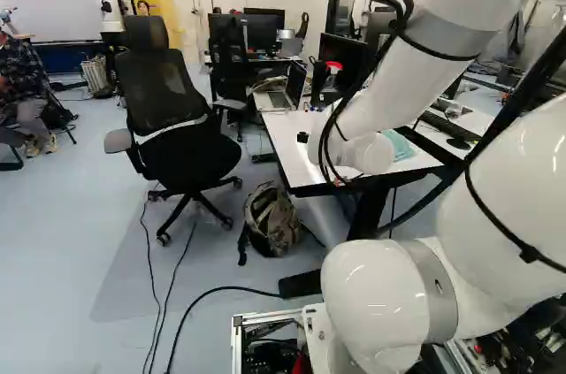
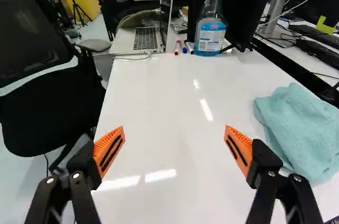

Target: Clean the table with the green towel

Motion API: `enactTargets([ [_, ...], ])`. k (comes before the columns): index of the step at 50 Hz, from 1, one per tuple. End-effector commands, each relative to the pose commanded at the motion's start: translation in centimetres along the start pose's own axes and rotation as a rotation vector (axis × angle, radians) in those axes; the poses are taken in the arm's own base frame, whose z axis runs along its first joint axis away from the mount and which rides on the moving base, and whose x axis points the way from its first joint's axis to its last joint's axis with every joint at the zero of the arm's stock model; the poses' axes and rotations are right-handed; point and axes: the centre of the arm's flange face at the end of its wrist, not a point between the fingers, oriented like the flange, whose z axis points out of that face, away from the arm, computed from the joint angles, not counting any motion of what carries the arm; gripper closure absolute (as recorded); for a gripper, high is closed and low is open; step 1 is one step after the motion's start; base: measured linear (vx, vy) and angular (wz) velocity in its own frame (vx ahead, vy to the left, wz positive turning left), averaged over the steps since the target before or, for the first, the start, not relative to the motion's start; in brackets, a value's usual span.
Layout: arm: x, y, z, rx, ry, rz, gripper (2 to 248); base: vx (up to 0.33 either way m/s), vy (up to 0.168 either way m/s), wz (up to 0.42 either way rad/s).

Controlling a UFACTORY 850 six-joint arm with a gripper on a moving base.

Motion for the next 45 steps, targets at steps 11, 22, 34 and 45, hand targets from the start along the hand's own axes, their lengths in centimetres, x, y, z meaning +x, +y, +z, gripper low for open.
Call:
enactTargets([
  [11,-1.3,-0.8,-1.1,0.027,0.032,-0.012,3,0.0,0.0,0.0],
  [22,-2.4,-1.4,-2.0,0.047,0.057,-0.021,3,0.0,0.0,0.0],
  [34,-3.1,-1.8,-2.7,0.063,0.076,-0.027,3,0.0,0.0,0.0],
  [45,-3.5,-2.0,-3.1,0.071,0.085,-0.03,3,0.0,0.0,0.0],
])
